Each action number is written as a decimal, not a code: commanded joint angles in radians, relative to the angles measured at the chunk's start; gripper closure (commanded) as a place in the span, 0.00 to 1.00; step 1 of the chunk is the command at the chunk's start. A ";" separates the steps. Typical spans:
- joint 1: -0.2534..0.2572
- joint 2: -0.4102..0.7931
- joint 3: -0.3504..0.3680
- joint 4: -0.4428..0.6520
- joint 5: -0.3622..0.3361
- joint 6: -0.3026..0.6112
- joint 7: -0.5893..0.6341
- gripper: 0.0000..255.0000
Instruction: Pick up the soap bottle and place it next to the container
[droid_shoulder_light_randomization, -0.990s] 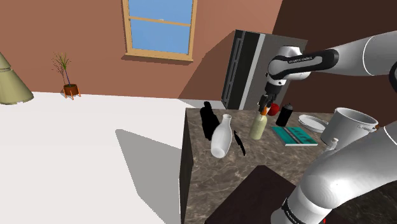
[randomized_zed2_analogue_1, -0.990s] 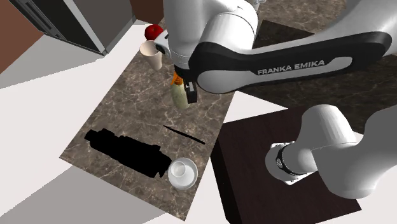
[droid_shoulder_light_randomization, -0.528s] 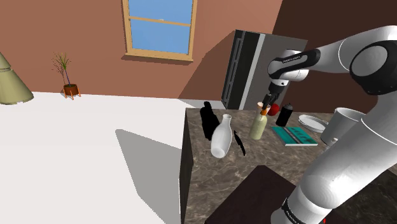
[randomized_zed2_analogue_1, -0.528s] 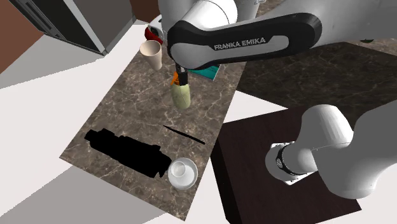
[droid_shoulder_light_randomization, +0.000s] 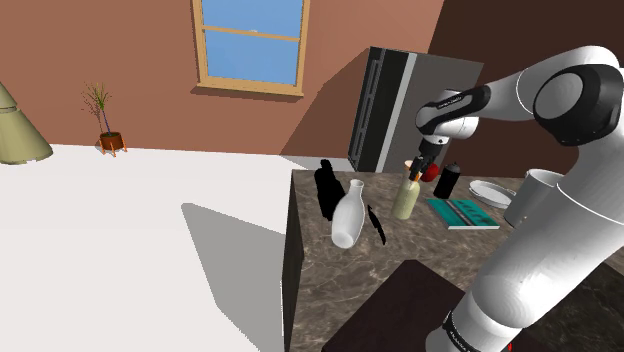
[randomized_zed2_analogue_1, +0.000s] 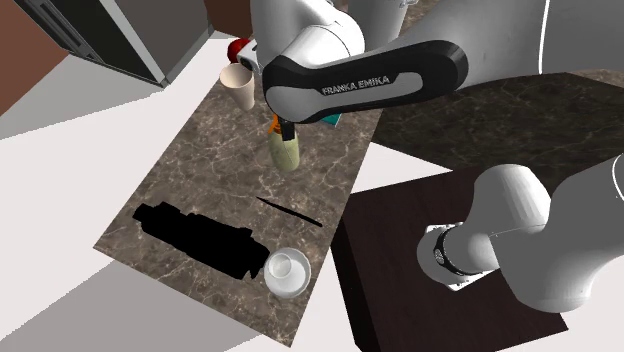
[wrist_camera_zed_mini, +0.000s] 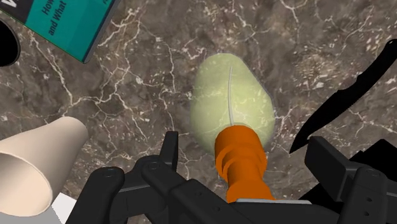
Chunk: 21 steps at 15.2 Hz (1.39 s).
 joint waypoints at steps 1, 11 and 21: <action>0.000 0.003 -0.001 -0.002 0.002 0.004 -0.002 0.00; 0.000 0.003 -0.001 -0.002 0.002 0.004 -0.002 1.00; -0.001 -0.025 0.006 0.030 -0.016 -0.050 0.013 1.00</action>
